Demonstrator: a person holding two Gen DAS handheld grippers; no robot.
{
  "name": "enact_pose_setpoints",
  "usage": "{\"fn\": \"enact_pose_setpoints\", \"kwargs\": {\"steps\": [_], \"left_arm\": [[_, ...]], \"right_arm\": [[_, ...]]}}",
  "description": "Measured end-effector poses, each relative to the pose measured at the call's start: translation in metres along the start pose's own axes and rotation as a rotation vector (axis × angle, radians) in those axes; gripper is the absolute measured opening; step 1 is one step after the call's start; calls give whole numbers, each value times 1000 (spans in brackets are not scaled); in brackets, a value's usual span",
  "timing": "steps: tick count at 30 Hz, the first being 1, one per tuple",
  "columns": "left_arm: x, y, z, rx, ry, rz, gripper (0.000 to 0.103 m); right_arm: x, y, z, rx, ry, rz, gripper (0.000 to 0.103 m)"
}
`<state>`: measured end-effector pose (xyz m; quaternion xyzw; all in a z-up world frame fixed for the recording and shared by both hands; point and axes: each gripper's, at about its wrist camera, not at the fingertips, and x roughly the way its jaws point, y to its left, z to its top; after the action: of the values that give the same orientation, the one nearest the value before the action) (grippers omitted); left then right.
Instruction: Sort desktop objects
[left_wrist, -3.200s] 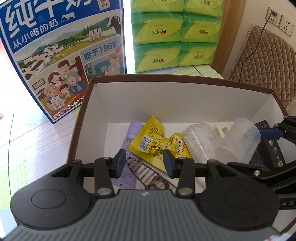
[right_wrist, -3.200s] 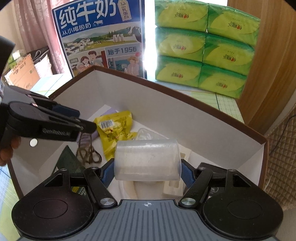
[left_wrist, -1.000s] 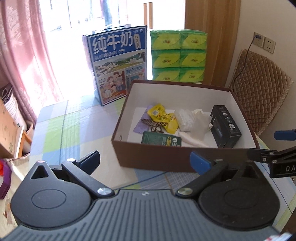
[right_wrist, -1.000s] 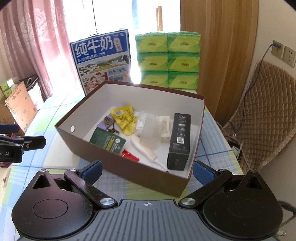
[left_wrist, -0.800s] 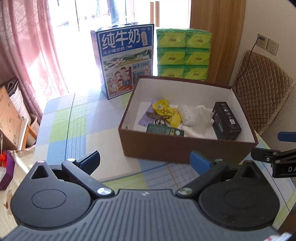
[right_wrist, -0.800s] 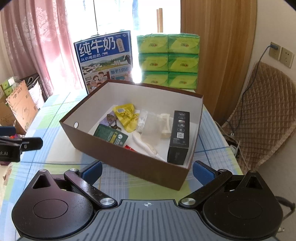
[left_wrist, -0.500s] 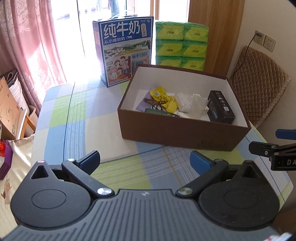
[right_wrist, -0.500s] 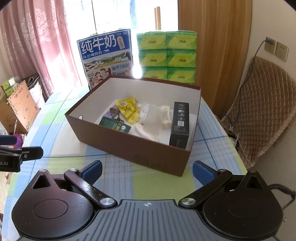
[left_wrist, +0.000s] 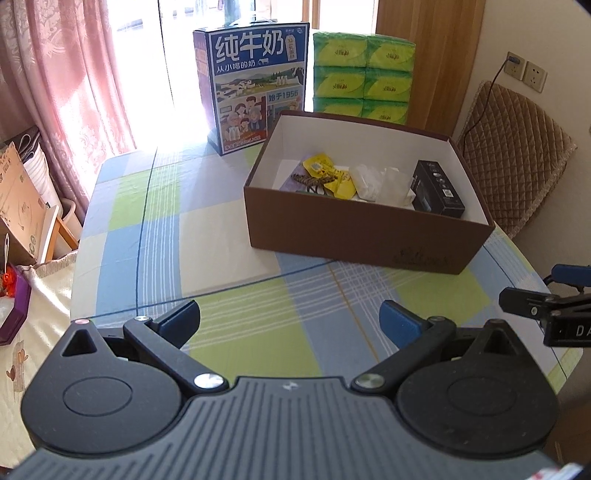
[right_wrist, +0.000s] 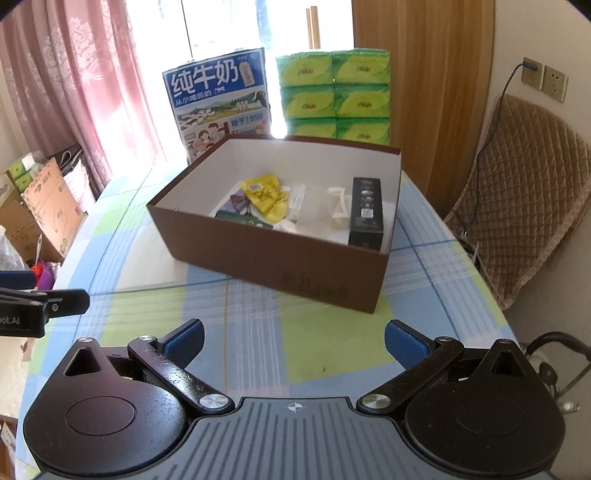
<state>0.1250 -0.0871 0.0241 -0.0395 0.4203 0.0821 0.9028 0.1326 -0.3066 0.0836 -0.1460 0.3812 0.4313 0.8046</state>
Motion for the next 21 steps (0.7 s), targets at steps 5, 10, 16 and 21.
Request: {"fn": "enact_pose_setpoints", "kwargs": {"steps": [5,10,16,21], "left_arm": [[-3,-2,-7,11,11,-6,102],[-5,-3,-12,18,17,-7,102],[-9,-6,-16,30,15,-9,102],[-10,-9,-19,36,16,-15,102]], "right_arm": [[-2,3,-11,3,15,-1,101],[-5,3,-18,17,25,-5,101],[-8,2,-24,37,41,-9,101],[-10,1,-29,53,52,-8,101]]}}
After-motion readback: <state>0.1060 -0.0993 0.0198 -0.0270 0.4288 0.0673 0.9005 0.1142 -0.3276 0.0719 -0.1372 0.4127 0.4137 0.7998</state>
